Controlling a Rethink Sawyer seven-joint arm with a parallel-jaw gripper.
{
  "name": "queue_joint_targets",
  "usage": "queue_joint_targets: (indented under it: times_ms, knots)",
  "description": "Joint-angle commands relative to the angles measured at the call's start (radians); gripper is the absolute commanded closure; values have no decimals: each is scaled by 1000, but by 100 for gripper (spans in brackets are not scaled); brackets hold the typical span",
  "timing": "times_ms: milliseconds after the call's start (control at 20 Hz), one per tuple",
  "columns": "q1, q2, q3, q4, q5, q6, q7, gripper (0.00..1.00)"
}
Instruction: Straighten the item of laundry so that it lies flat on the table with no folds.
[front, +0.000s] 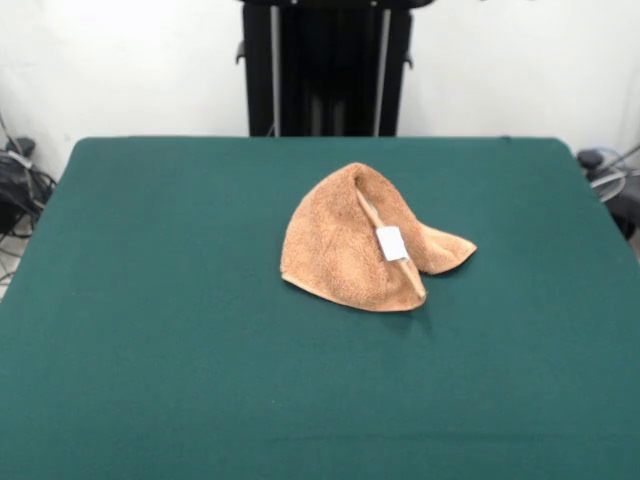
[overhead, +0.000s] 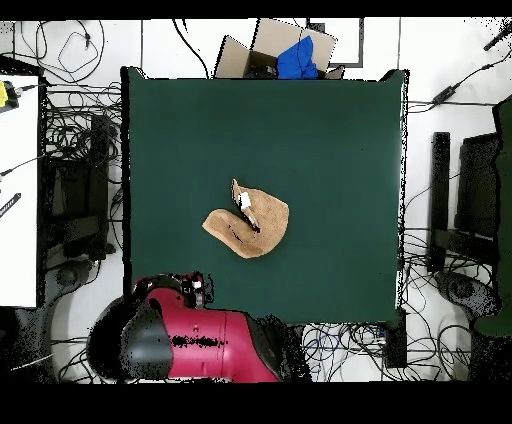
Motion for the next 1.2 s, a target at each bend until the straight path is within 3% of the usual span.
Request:
queue_joint_targets:
  times_ms: [50,150,300,750,1200]
  knots:
    - [-23,27,14,105,20,-65,156,0]
    - [6,44,-20,80,-25,-38,193,0]
    - [14,92,-21,79,-47,-97,212,0]
    - [-60,259,61,130,-8,-321,193,0]
    - [-38,316,38,105,-2,-345,203,0]
